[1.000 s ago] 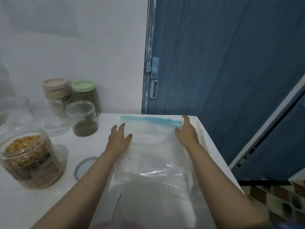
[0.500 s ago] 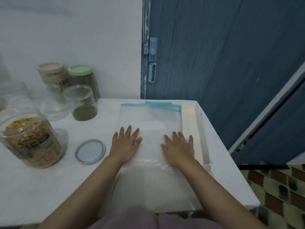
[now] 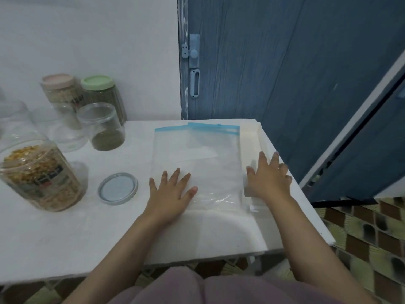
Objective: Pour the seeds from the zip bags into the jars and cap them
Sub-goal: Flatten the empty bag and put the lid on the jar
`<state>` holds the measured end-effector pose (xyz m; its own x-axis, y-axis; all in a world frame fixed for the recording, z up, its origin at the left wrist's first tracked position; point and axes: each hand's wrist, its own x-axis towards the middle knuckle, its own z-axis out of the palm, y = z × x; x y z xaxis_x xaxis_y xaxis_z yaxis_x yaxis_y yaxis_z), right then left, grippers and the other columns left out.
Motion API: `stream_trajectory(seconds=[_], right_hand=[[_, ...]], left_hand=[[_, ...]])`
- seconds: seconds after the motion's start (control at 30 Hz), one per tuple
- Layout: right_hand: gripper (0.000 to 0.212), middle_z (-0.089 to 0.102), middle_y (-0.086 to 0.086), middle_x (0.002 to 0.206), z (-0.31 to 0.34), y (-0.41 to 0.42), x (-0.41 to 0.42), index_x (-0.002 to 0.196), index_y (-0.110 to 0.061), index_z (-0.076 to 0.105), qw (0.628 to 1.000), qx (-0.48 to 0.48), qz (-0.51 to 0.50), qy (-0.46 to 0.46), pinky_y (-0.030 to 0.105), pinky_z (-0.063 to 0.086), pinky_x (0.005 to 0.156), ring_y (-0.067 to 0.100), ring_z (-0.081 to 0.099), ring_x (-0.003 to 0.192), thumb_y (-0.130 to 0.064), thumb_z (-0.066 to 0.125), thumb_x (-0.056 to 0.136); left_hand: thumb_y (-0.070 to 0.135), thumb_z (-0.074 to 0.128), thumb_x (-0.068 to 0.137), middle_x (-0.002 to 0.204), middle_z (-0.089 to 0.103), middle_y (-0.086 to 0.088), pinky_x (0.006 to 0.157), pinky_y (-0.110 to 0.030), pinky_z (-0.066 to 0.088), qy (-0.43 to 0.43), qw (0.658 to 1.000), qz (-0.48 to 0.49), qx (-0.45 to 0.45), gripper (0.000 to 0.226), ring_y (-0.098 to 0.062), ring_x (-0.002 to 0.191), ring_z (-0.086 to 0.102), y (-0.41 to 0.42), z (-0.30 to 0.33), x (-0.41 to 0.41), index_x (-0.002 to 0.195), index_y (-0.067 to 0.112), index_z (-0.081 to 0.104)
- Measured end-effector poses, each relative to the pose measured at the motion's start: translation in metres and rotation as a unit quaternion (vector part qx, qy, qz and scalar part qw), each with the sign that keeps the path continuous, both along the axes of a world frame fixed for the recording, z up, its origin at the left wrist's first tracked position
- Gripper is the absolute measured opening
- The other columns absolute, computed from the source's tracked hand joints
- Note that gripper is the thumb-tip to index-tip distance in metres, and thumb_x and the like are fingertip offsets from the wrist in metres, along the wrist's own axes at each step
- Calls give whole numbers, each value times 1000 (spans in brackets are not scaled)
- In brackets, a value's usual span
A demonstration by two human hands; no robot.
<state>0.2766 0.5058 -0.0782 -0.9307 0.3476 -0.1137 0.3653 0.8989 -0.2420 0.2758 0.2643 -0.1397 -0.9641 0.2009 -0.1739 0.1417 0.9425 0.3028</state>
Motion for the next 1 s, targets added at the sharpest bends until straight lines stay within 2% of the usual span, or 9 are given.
stream_trajectory(seconds=[0.1, 0.17, 0.23, 0.4, 0.5, 0.67, 0.83, 0.93, 1.0], right_hand=[[71, 18, 14, 162, -5, 21, 9, 158, -25, -3, 997, -57, -21, -54, 49, 34, 110, 40, 32, 140, -36, 41, 103], [82, 53, 15, 129, -8, 25, 14, 158, -28, -9, 992, -114, -24, -57, 43, 47, 94, 35, 54, 114, -20, 47, 99], [83, 56, 9, 97, -6, 27, 16, 158, -31, -7, 986, -157, -34, -42, 36, 48, 76, 27, 57, 86, -5, 42, 96], [76, 47, 14, 141, 3, 30, 10, 159, -30, 8, 969, -248, -18, 7, 30, 43, 79, 25, 50, 95, 3, 32, 95], [75, 46, 8, 144, 4, 33, 1, 158, -34, 16, 961, -275, 17, 21, 29, 45, 80, 25, 53, 100, 3, 32, 95], [72, 39, 3, 153, 6, 36, -27, 156, -36, 23, 958, -281, 60, 10, 21, 42, 64, 19, 52, 95, 3, 26, 95], [73, 36, 3, 155, 4, 35, -39, 158, -32, 21, 957, -286, 50, 19, 29, 44, 93, 26, 47, 124, 5, 27, 94], [74, 39, 4, 151, -1, 36, -40, 158, -31, 19, 954, -296, 39, 20, 27, 41, 86, 23, 46, 113, 5, 28, 95], [73, 36, 2, 155, -4, 40, -40, 158, -30, 19, 950, -310, 29, 28, 25, 38, 87, 25, 44, 124, 5, 28, 95]], left_hand=[[81, 4, 84, 167, -7, 8, 120, -57, -13, 14, 1000, 11, -1, 84, -23, 153, -13, 4, -9, 1, 157, 39, 8], [98, -9, 59, 166, -13, 9, 118, -54, -17, 23, 999, -7, 24, 114, -21, 152, -18, 3, -11, 2, 156, 42, 4], [104, -6, 50, 163, -21, 12, 117, -53, -20, 31, 997, -55, 49, 120, -18, 150, -26, 1, -11, 3, 155, 47, 2], [98, 12, 66, 160, -13, 24, 119, -50, -18, 61, 987, -125, 81, 91, -15, 151, -21, -3, -11, 1, 148, 58, 18], [80, 8, 85, 159, -4, 30, 119, -45, -19, 65, 984, -98, 136, 71, -12, 152, -15, -1, -7, 0, 148, 55, 27], [72, 0, 90, 163, -2, 24, 118, -49, -19, 86, 985, -92, 121, 59, -14, 152, -17, 9, 0, -8, 147, 62, 12], [64, 6, 95, 162, 4, 26, 118, -51, -19, 84, 986, -110, 98, 47, -16, 153, -12, 14, 5, -17, 142, 67, 10], [57, 16, 100, 151, 22, 32, 125, -36, -4, 78, 951, -17, 300, 41, -3, 149, 11, 20, 19, -15, 141, 63, 21], [52, 24, 102, 144, 30, 35, 113, -5, 10, 83, 893, 51, 439, 43, 6, 141, 23, 25, 31, -16, 145, 54, 26]])
